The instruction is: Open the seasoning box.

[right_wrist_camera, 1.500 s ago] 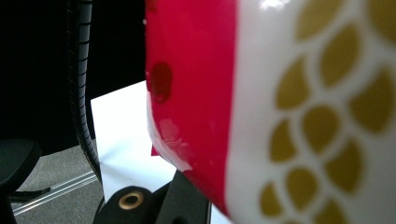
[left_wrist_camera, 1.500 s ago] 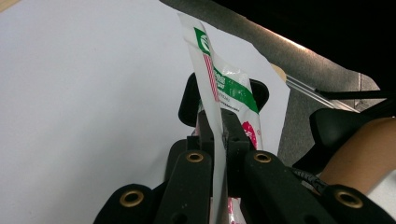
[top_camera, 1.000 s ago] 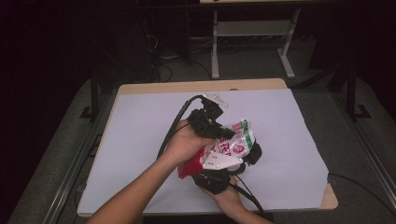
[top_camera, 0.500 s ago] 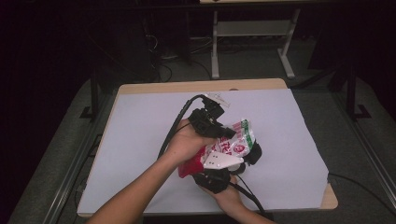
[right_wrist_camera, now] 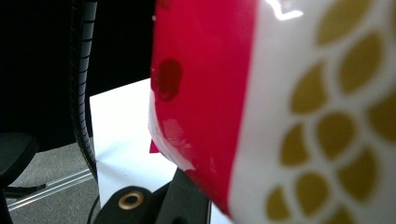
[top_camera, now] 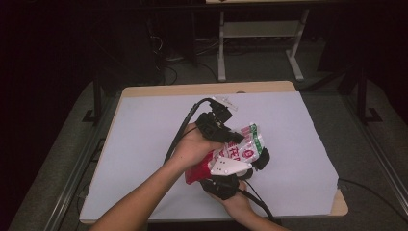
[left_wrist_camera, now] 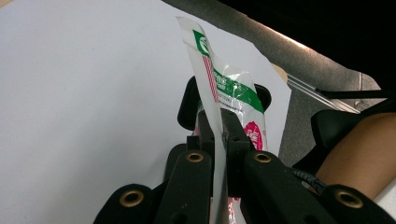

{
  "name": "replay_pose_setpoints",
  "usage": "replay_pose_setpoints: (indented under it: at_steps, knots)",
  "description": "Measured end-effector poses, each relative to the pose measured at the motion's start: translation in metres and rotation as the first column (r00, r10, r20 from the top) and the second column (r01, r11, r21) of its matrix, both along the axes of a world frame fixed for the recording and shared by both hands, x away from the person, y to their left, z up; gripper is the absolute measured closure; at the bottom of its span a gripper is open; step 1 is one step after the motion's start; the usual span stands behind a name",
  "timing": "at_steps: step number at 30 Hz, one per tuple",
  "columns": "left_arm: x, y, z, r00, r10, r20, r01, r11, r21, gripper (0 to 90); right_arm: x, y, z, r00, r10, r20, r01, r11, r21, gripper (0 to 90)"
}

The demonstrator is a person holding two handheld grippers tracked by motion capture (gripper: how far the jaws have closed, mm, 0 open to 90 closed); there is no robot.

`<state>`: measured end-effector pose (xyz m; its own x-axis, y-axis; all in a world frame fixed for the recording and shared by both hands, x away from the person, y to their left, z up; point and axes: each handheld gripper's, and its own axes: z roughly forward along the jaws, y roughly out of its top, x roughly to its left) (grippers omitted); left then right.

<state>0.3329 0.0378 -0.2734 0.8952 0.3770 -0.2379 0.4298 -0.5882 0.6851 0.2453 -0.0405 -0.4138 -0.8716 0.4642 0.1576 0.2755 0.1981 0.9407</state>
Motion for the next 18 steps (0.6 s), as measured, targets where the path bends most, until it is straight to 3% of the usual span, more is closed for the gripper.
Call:
replay_pose_setpoints:
  at_steps: [18]
  knots:
    - [-0.0018, -0.001, 0.0037, 0.9998, 0.016, 0.009, -0.016, 0.9998, 0.012, 90.0, 0.0011, 0.0014, 0.0019, 0.9999, 0.015, 0.004, -0.016, 0.999, 0.03, 90.0]
